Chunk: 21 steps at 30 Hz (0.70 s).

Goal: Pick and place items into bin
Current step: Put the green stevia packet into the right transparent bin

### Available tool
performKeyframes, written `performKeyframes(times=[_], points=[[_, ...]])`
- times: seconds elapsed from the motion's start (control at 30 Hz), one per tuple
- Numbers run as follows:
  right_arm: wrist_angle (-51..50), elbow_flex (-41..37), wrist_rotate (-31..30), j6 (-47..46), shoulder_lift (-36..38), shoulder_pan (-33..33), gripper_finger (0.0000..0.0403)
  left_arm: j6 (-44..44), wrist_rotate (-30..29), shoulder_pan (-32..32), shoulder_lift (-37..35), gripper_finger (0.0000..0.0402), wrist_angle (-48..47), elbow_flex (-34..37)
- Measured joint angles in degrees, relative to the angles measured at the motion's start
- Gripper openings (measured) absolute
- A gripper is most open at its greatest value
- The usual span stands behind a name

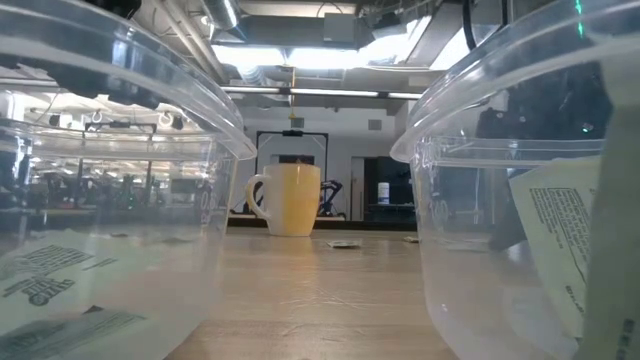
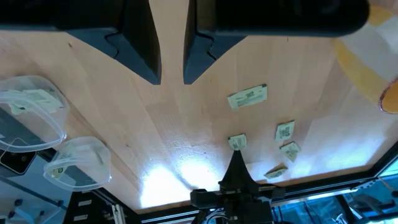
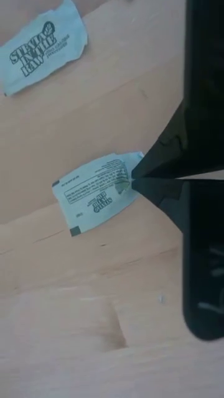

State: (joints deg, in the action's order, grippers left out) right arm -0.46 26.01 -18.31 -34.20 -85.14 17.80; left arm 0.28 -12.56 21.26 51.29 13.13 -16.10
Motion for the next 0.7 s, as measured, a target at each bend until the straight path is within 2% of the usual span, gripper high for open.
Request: performKeyframes(times=[0.23,0.43,0.57,0.7], points=[[1.14,1.59,1.89,0.05,5.18,0.63,0.0001,0.00,0.00,0.00,0.00,0.0059,-0.02,0.00],[0.45,11.76,4.43,7.27,5.71,5.27,0.0001,0.02,-0.16,0.00,0.00,0.0060,-0.07,0.00],[-12.49,24.09,4.00,9.06,1.94,9.54,0.0000,0.03,-1.54,0.00,0.00,0.0058,-0.09,0.02],[-27.60,37.62,3.28,6.88,-5.11,12.39,0.0000,0.02,-4.29,0.00,0.02,0.0057,-0.09,0.02]])
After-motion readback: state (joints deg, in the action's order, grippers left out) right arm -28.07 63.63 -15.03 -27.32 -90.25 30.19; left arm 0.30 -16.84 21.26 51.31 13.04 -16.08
